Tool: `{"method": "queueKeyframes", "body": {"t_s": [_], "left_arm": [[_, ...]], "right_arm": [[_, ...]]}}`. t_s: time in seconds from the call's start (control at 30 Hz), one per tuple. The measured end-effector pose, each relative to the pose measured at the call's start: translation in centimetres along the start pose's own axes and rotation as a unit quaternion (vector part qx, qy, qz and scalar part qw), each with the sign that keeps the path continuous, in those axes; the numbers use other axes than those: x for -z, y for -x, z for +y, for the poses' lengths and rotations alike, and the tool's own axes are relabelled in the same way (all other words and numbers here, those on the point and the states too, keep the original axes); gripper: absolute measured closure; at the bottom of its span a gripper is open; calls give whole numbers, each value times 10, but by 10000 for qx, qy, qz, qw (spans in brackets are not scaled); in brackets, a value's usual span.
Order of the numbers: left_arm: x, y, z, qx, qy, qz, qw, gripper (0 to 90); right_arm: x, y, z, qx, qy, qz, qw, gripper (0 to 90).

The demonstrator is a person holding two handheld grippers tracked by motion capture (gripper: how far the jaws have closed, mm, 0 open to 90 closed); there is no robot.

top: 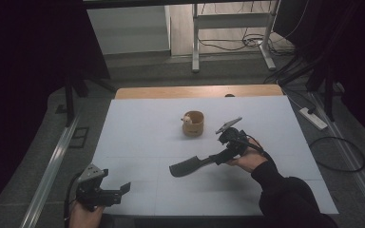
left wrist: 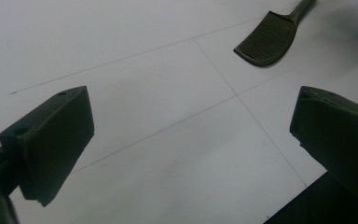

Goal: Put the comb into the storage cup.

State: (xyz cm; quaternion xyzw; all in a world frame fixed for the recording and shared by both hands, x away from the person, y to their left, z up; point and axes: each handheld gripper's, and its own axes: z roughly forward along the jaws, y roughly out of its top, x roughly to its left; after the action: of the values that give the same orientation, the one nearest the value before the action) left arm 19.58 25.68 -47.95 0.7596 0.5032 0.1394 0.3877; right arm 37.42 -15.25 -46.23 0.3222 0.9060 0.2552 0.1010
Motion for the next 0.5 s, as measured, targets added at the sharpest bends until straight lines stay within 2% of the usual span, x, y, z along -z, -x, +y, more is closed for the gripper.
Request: {"method": "queueKeyframes", "body": {"t_s": [0.27, 0.4, 0.43, 0.47, 0.5], "left_arm": [[0, 0, 0, 1, 8, -14, 10000, 3], [0, 0, 0, 3, 11, -18, 10000, 3], [0, 0, 0, 0, 11, -19, 10000, 3], [0, 0, 0, 0, 11, -19, 10000, 3], [0, 0, 0, -2, 16, -13, 10000, 3]], "right_arm": [[-13, -1, 13, 55, -98, 6, 9999, 0], [-15, -1, 15, 84, -93, -12, 9999, 50], [-15, 0, 16, 93, -79, -19, 9999, 117], [-15, 0, 16, 93, -79, -19, 9999, 117], [-15, 0, 16, 116, -40, -41, 9999, 238]]}}
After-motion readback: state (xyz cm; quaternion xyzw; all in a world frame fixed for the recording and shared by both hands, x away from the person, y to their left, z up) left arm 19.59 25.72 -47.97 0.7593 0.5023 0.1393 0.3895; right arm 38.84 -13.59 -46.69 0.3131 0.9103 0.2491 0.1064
